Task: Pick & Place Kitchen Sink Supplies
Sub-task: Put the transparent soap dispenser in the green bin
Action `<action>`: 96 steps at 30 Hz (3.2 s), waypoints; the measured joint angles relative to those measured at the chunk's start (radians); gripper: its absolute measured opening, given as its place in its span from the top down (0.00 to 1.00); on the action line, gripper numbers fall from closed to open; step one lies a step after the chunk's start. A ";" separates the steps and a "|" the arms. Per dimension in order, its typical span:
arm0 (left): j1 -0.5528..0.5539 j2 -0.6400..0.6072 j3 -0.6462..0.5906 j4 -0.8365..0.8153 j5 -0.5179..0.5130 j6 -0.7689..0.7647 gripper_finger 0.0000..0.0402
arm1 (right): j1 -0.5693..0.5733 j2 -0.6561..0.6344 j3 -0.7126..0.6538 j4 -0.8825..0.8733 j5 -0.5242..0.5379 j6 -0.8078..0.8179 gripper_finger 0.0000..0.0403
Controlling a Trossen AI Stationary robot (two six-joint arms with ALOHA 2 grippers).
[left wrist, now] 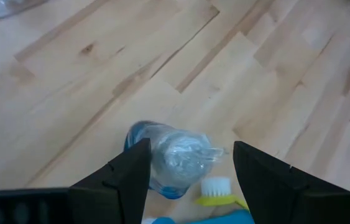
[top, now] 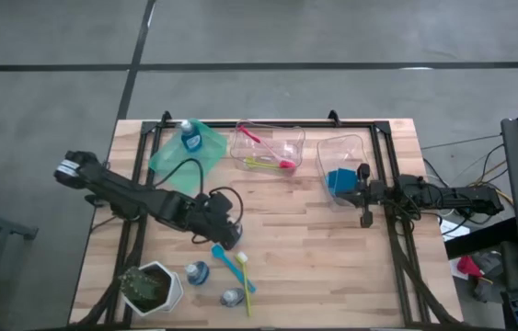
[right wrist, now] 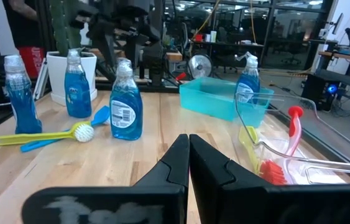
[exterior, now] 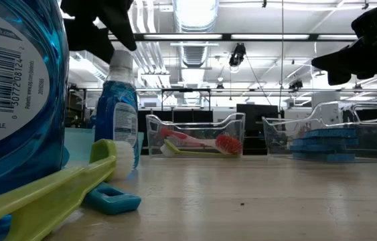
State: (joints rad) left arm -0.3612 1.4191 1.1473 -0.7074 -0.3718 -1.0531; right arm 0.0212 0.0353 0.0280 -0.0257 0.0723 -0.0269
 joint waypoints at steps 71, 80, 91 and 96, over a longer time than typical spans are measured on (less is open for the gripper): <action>0.350 -0.037 0.314 -0.405 -0.076 0.411 0.67 | 0.000 0.002 0.000 0.000 0.000 0.000 0.98; 0.562 -0.149 0.309 -0.446 -0.076 0.472 0.67 | 0.000 0.000 0.000 0.000 0.000 0.000 0.98; 0.777 -0.166 0.305 -0.439 -0.050 0.560 0.67 | 0.000 0.000 0.000 0.000 0.000 0.000 0.98; 0.823 -0.127 0.302 -0.437 -0.051 0.565 0.66 | 0.000 0.000 0.000 0.000 0.000 0.000 0.98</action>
State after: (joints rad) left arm 0.4613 1.2923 1.4496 -1.1440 -0.4227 -0.4882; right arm 0.0212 0.0353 0.0280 -0.0257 0.0720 -0.0269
